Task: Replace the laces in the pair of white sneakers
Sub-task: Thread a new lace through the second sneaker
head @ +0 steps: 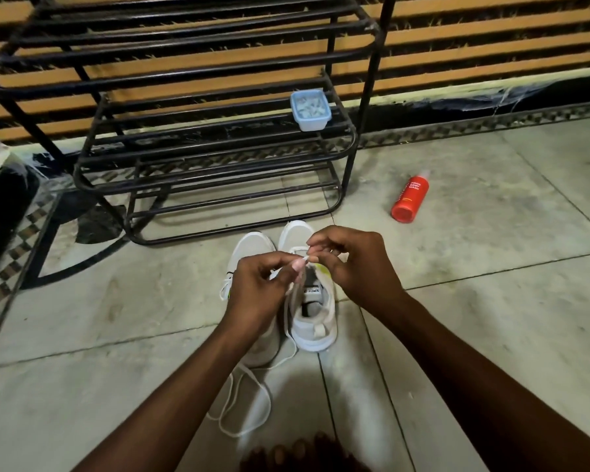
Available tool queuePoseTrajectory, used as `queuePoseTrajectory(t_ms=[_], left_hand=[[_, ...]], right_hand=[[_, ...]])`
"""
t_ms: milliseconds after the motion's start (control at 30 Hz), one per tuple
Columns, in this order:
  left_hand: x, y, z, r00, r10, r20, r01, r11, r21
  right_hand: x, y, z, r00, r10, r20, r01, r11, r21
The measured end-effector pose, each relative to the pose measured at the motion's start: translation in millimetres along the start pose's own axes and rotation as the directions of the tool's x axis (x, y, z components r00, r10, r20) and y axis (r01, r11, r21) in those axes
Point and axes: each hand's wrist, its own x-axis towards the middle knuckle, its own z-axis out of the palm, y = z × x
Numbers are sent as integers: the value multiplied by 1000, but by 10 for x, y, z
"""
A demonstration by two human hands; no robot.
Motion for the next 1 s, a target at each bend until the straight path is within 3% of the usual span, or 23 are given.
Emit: queuePoseTrajectory(t_ms=[100, 267, 467, 567, 767, 833, 1000], left_hand=[[89, 8, -24, 997, -54, -59, 54, 998, -14], [331, -96, -46, 977, -167, -134, 175, 983, 47], [748, -239, 28, 949, -277, -151, 308, 917, 253], [865, -298, 90, 948, -290, -134, 317, 902, 293], [935, -442, 191, 955, -296, -9, 292, 937, 193], [943, -500, 211, 954, -298, 29, 288, 940, 185], [967, -600, 262, 973, -222, 65, 184, 913, 363]], right_hand=[[23, 65, 69, 997, 0, -71, 1, 1000, 12], [35, 314, 194, 980, 121, -156, -128, 991, -34], [8, 531, 389, 952, 297, 69, -288, 951, -111], [12, 586, 487, 938, 322, 131, -294, 936, -194], [94, 666, 594, 907, 403, 124, -346, 880, -326], [103, 695, 619, 898, 428, 104, -378, 871, -313], [51, 767, 634, 854, 521, 12, -509, 839, -191]])
